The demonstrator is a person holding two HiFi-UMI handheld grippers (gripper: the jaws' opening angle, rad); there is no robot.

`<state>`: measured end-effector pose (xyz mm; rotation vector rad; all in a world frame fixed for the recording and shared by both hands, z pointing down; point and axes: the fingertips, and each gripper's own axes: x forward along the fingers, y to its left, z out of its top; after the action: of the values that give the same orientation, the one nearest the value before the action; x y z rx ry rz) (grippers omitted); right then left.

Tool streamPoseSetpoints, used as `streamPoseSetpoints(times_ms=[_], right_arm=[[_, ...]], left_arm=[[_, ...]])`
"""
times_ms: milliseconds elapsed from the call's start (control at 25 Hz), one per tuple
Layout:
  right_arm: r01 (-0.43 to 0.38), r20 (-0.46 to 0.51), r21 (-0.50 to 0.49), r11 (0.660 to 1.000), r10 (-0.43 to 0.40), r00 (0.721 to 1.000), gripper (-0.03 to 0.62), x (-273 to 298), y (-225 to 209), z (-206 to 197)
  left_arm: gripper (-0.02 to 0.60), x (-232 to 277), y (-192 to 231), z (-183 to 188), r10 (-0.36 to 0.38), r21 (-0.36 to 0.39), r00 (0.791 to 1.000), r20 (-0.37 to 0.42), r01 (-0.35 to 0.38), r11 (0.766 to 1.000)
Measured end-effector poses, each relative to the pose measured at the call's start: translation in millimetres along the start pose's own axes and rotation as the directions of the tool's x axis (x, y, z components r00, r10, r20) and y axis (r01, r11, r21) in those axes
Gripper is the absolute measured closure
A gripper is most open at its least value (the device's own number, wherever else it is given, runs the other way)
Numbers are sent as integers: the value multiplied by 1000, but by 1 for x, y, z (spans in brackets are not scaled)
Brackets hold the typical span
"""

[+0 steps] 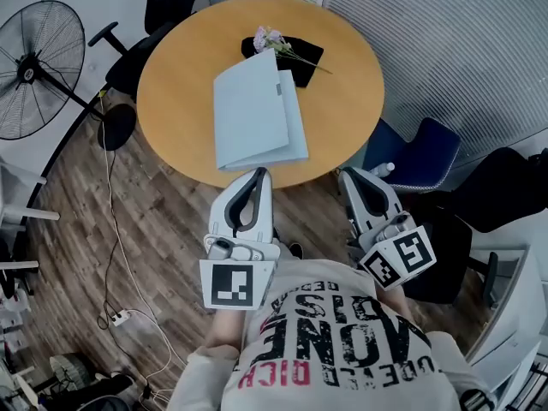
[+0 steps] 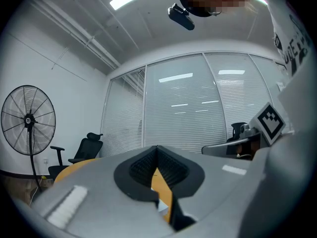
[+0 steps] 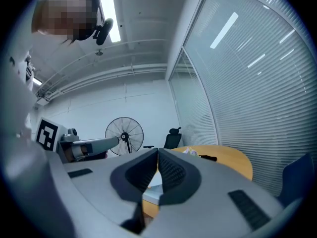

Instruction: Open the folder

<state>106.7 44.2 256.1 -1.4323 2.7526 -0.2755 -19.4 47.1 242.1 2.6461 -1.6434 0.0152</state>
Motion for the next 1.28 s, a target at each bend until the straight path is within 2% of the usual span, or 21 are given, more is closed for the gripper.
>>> streamPoseSetpoints(times_ms=[480, 800, 1120, 1280], right_arm=[[-16, 3, -20, 1000, 16, 1000, 582, -27, 13, -9], [-23, 9, -33, 999, 24, 1000, 582, -25, 21, -13], [-13, -27, -29, 999, 12, 1000, 582, -16, 30, -29], [-9, -33, -27, 1000, 8, 999, 582, -14, 35, -33]], left_arm=[[571, -21, -22, -9, 12, -11, 1000, 2, -12, 1000], [571, -27, -22, -17, 6, -29, 1000, 3, -6, 1000], [571, -29, -19, -26, -11, -37, 1000, -10, 10, 999], [571, -34, -14, -34, 3, -47, 1000, -29, -4, 999]])
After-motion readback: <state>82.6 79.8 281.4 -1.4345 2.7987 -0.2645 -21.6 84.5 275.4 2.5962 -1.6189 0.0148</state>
